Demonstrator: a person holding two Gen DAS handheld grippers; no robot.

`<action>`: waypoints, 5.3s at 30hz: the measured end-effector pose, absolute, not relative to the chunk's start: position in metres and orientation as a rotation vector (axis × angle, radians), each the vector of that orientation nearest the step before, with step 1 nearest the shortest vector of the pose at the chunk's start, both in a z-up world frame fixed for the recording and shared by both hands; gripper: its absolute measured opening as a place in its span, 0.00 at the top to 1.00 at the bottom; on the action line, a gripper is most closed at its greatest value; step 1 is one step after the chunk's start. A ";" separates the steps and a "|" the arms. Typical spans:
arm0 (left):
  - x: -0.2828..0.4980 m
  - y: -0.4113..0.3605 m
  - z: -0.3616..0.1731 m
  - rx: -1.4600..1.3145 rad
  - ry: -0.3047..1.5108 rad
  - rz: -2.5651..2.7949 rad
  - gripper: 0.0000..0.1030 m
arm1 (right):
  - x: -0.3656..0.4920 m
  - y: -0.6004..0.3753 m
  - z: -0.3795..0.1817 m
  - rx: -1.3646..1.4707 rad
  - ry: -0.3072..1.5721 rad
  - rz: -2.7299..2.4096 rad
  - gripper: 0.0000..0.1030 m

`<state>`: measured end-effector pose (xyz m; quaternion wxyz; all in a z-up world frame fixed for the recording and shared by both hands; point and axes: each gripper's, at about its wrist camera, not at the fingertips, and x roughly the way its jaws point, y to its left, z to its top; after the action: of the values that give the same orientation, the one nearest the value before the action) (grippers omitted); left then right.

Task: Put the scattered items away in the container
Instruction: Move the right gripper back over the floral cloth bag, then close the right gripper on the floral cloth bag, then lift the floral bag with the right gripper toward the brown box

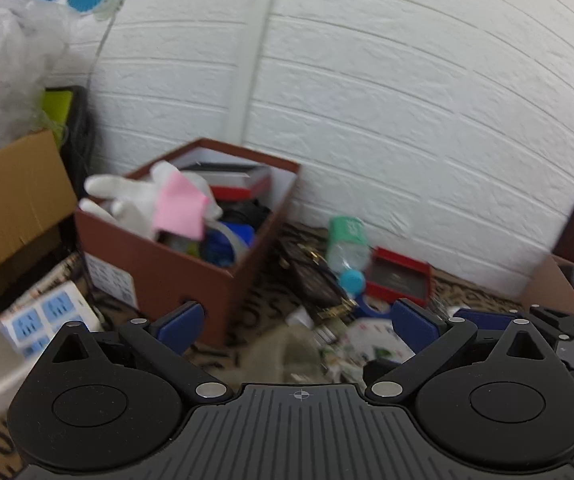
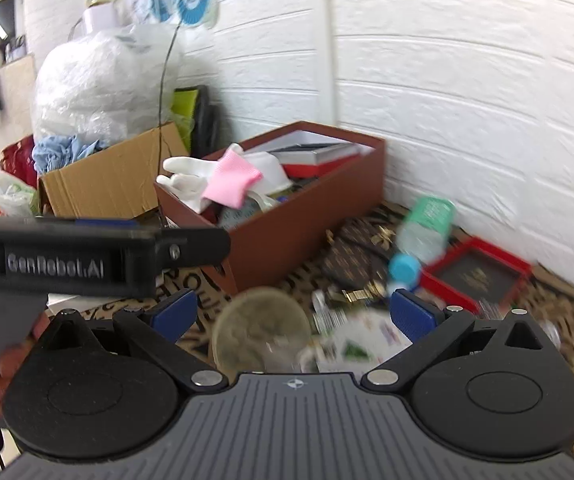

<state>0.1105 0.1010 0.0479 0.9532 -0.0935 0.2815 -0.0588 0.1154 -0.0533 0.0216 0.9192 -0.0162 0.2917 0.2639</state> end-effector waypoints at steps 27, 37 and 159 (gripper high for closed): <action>0.122 0.035 -0.017 -0.235 0.690 -0.179 0.01 | 0.073 -0.139 -0.045 0.004 0.581 0.355 0.02; 0.154 0.031 -0.019 -0.238 0.696 -0.184 0.04 | 0.099 -0.138 -0.055 0.012 0.595 0.369 0.08; 0.139 0.032 -0.040 -0.271 0.853 -0.345 0.42 | 0.109 -0.131 -0.065 -0.003 0.811 0.586 0.43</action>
<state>0.1391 0.0323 -0.0401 0.8872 -0.1301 0.4103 -0.1660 0.1088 -0.1308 -0.0651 0.8773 -0.0014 0.3889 0.2811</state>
